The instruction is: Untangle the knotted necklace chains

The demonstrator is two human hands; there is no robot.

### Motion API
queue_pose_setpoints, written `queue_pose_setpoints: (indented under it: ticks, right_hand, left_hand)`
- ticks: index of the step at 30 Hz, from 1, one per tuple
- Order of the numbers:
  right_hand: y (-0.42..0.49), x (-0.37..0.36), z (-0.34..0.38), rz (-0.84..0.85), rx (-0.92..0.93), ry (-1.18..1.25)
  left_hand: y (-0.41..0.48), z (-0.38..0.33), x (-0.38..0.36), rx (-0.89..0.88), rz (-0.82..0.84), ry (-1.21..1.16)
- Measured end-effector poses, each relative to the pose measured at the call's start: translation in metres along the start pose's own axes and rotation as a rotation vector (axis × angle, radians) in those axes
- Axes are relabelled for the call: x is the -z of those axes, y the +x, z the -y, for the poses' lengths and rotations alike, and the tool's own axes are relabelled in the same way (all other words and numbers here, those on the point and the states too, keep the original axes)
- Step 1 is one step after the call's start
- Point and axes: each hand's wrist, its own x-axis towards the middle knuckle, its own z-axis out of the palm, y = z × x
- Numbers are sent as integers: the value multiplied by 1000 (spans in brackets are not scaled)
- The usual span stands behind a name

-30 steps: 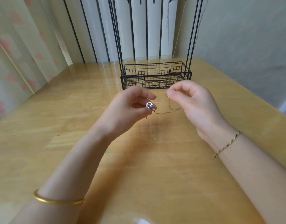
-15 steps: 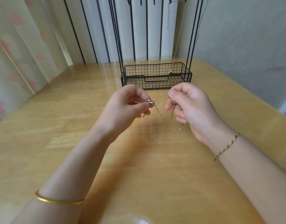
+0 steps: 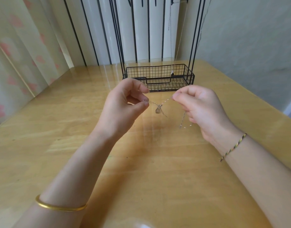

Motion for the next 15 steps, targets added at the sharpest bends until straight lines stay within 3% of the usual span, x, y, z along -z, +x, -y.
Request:
queue_pose_setpoints:
  ticks: [10, 15]
  right_hand:
    - [2, 2, 0, -62, -29, 22]
    - [2, 2, 1, -46, -76, 99]
  left_hand:
    - [0, 1, 1, 26, -79, 147]
    - [1, 3, 0, 100, -104, 106]
